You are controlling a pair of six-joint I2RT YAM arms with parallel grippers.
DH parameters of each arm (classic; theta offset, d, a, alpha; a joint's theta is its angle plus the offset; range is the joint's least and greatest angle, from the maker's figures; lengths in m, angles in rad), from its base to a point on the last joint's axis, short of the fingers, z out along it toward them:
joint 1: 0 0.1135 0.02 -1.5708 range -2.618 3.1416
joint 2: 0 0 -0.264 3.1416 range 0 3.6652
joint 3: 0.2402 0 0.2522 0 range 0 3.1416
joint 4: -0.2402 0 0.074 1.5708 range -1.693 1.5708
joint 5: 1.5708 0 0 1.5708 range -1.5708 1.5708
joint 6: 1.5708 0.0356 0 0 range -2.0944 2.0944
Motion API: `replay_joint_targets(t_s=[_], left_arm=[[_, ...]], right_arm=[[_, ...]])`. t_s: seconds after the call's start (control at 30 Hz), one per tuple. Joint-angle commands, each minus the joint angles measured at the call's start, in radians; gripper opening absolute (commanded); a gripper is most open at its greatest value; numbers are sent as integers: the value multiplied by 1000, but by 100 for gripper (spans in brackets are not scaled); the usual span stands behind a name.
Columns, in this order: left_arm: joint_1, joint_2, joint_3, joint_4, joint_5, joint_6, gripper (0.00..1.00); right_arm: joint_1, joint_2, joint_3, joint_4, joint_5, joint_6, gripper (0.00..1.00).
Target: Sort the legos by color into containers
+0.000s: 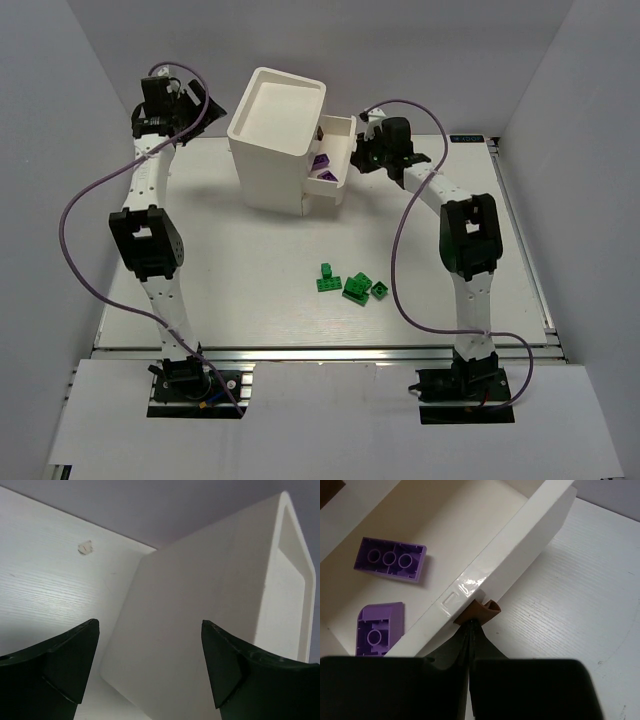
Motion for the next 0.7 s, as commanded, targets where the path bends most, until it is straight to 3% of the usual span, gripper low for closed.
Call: replay_joint_targets(t_s=[0.0, 0.13, 0.37, 0.67], left_arm=[[17, 27, 71, 38, 184, -43, 93], [17, 98, 98, 63, 345, -58, 93], [-5, 150, 59, 139, 489, -84, 93], [-48, 187, 56, 172, 559, -109, 93]], right_arm=[[7, 31, 84, 52, 0, 19, 0], [14, 55, 115, 47, -55, 47, 0], [33, 83, 152, 52, -128, 80, 0], [74, 100, 176, 65, -141, 103, 0]])
